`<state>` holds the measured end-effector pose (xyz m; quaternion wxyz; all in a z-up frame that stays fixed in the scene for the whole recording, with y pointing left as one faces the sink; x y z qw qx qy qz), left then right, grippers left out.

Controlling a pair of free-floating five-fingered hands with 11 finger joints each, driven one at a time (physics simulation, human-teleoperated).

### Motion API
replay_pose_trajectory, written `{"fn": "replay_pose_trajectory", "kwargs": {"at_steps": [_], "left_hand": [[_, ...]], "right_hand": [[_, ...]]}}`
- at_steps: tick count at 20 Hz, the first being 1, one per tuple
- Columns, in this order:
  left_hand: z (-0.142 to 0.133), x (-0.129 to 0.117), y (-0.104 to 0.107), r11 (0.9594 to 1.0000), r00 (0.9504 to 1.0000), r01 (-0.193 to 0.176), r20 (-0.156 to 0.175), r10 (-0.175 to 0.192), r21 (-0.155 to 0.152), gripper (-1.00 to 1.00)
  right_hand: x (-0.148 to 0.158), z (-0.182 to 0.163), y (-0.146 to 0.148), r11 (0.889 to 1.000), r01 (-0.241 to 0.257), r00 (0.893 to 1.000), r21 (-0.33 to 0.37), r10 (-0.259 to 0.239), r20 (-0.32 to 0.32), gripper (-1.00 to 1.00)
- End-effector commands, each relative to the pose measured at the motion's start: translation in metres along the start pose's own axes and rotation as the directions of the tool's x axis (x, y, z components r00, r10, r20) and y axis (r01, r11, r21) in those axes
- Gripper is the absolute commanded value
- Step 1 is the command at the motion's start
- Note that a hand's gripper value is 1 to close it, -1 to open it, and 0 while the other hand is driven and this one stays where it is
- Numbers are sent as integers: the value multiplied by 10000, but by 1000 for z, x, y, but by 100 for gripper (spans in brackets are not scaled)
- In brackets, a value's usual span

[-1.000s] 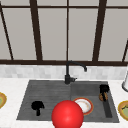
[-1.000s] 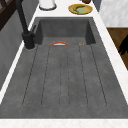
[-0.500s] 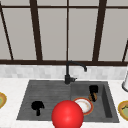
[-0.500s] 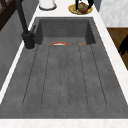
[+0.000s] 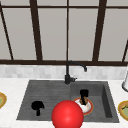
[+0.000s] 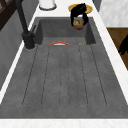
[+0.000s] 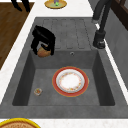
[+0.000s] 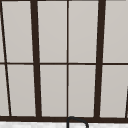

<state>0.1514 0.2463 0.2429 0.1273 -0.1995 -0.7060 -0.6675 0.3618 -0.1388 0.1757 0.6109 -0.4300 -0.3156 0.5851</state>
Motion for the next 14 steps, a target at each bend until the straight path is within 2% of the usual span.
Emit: {"fn": "replay_pose_trajectory", "kwargs": {"at_steps": [1,5,11,14], "left_hand": [[0,0,0,10000,10000,0,0,0,0,0],[0,0,0,10000,10000,0,0,0,0,0],[0,0,0,10000,10000,0,0,0,0,0],[0,0,0,10000,10000,0,0,0,0,0]], "right_hand": [[23,-37,14,10000,-5,10000,25,5,1,100],[23,-79,33,9998,177,9997,5,-177,161,100],[-11,-114,76,9937,844,9894,-732,-749,1244,100],[-4,-130,94,9941,873,9877,-640,-780,1353,100]]}}
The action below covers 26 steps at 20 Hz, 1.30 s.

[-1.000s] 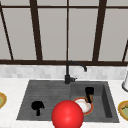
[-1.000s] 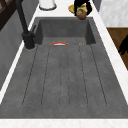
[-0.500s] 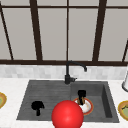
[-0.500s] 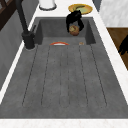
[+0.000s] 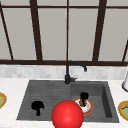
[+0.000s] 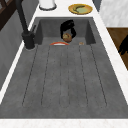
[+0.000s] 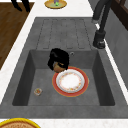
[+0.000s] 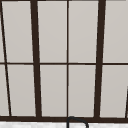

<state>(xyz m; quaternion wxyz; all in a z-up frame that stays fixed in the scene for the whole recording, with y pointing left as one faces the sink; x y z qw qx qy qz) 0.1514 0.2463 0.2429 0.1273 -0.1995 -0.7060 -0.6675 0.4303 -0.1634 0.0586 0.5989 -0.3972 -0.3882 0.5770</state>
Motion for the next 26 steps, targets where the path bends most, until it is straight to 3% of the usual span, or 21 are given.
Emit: {"fn": "replay_pose_trajectory", "kwargs": {"at_steps": [1,7,12,15,17,20,23,24,26], "left_hand": [[0,0,0,10000,10000,0,0,0,0,0],[0,0,0,10000,10000,0,0,0,0,0],[0,0,0,10000,10000,0,0,0,0,0],[0,0,0,10000,10000,0,0,0,0,0],[0,0,0,10000,10000,0,0,0,0,0],[0,0,0,10000,10000,0,0,0,0,0],[0,0,0,10000,10000,0,0,0,0,0],[0,0,0,10000,10000,0,0,0,0,0],[0,0,0,10000,10000,0,0,0,0,0]], "right_hand": [[-2,-22,25,10000,3,10000,-64,-3,4,100],[6,-70,61,9994,-339,9988,-41,337,-348,100],[5,-96,87,9994,-116,9998,-321,110,-179,100],[-2,-115,106,9999,-122,9995,-75,119,-297,100],[-8,-126,105,9991,-30,9999,429,34,-97,100],[-18,-139,101,9910,523,9982,1235,-555,227,100],[-13,-141,78,9668,691,9964,2458,-791,310,100],[-10,-140,78,9614,872,9954,2609,-943,150,-100],[-11,-124,70,9680,747,9970,2395,-775,24,-100]]}}
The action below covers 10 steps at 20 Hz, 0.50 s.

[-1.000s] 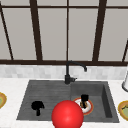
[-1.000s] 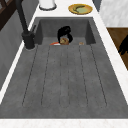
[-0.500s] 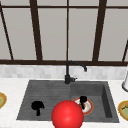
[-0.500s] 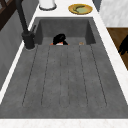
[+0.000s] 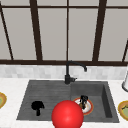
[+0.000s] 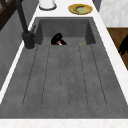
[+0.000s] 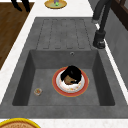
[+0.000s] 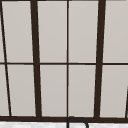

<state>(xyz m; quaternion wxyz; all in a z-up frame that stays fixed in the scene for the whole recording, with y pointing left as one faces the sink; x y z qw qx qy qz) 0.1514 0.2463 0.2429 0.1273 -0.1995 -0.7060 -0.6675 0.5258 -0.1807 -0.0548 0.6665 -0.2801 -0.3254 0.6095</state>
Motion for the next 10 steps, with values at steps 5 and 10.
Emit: {"fn": "replay_pose_trajectory", "kwargs": {"at_steps": [5,10], "left_hand": [[0,0,0,10000,10000,0,0,0,0,0],[0,0,0,10000,10000,0,0,0,0,0]], "right_hand": [[3,30,6,9881,-352,9994,-1495,356,2,-100],[5,50,7,9585,-482,9988,-2809,455,-160,-100]]}}
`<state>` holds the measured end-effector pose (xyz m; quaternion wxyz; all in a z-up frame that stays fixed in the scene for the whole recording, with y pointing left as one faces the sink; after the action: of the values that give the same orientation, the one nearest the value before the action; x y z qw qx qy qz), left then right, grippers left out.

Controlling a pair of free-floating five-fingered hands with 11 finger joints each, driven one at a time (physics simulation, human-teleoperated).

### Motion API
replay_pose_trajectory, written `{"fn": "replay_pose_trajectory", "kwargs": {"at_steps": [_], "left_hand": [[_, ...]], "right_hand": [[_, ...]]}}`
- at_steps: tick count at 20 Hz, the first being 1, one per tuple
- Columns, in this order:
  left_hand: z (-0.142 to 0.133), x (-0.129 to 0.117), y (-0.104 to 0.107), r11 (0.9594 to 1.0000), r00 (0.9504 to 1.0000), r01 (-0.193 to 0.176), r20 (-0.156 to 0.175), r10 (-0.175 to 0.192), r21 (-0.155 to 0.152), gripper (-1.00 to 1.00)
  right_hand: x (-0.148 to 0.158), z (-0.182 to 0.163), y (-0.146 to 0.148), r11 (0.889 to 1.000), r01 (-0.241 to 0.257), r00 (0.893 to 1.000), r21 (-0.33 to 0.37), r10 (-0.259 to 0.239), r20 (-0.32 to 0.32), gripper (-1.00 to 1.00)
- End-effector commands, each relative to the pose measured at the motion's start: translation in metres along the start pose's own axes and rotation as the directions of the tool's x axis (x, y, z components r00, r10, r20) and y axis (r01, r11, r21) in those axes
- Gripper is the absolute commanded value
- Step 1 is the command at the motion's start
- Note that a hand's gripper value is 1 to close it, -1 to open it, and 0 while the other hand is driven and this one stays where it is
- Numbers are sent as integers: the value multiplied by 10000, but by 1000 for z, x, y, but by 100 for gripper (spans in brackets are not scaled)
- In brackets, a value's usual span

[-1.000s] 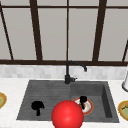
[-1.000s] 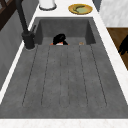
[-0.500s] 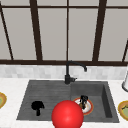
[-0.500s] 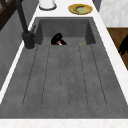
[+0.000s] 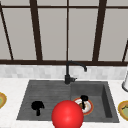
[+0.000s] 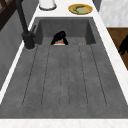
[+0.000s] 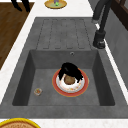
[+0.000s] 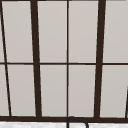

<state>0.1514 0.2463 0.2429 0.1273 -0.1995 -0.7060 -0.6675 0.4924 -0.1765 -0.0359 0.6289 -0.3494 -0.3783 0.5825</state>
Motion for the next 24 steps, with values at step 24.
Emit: {"fn": "replay_pose_trajectory", "kwargs": {"at_steps": [24], "left_hand": [[0,0,0,10000,10000,0,0,0,0,0]], "right_hand": [[12,100,-98,9174,-63,9977,-3979,326,593,-100]]}}
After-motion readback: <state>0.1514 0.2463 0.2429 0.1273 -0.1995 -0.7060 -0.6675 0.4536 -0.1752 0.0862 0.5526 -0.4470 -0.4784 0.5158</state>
